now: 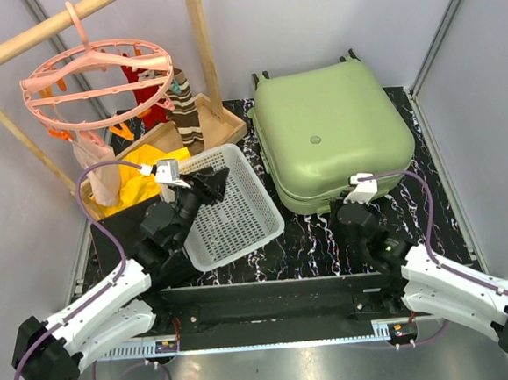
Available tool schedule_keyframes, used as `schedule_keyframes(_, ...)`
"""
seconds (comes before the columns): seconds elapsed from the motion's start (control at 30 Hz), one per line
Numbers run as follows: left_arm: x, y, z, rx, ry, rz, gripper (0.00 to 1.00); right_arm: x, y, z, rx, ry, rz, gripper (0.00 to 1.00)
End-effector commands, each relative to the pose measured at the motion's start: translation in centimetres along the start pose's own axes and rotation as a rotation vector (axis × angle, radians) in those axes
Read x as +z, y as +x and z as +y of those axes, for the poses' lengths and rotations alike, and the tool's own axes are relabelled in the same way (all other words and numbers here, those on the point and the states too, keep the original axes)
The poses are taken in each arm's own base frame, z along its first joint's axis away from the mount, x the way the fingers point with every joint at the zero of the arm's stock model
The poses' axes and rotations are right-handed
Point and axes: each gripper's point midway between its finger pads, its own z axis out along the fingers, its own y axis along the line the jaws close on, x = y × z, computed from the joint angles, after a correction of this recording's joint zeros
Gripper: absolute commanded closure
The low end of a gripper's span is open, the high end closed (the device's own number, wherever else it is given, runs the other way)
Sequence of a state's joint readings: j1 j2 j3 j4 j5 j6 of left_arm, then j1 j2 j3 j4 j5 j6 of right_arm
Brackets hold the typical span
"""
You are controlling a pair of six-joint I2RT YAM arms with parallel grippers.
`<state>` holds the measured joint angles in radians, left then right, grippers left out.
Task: Open, take out, and arrange the luggage
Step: Unzip the luggage
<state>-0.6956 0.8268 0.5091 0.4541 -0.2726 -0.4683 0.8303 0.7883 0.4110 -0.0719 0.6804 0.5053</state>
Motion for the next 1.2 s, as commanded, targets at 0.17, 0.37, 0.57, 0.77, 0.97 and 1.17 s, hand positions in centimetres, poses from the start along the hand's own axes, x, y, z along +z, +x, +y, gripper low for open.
schedule_keyframes(0.17, 0.2, -0.5, -1.3, -0.010, 0.053, -0.010, 0.43, 0.6, -1.4, -4.4, 0.098, 0.116, 0.025, 1.00)
schedule_keyframes(0.37, 0.7, -0.1, -1.3, 0.006, 0.051, 0.012, 0.42, 1.4, -1.4, -5.0, 0.115, 0.144, 0.055, 1.00)
schedule_keyframes(0.57, 2.1, 1.8, -3.1, 0.011, 0.111, 0.094, 0.39, 1.3, -2.6, -6.2, 0.164, 0.171, 0.026, 1.00)
schedule_keyframes(0.77, 4.0, 4.1, -8.0, -0.027, 0.209, 0.161, 0.30, 1.5, -2.8, -6.6, 0.180, 0.173, 0.036, 1.00)
schedule_keyframes(0.97, 7.8, 6.1, -11.5, -0.052, 0.214, 0.239, 0.14, 1.3, -2.3, -6.4, 0.188, 0.154, 0.052, 1.00)
schedule_keyframes(1.17, 11.7, 10.4, -12.8, -0.059, 0.193, 0.356, 0.05, 1.0, -2.1, -6.6, 0.193, 0.156, 0.049, 1.00)
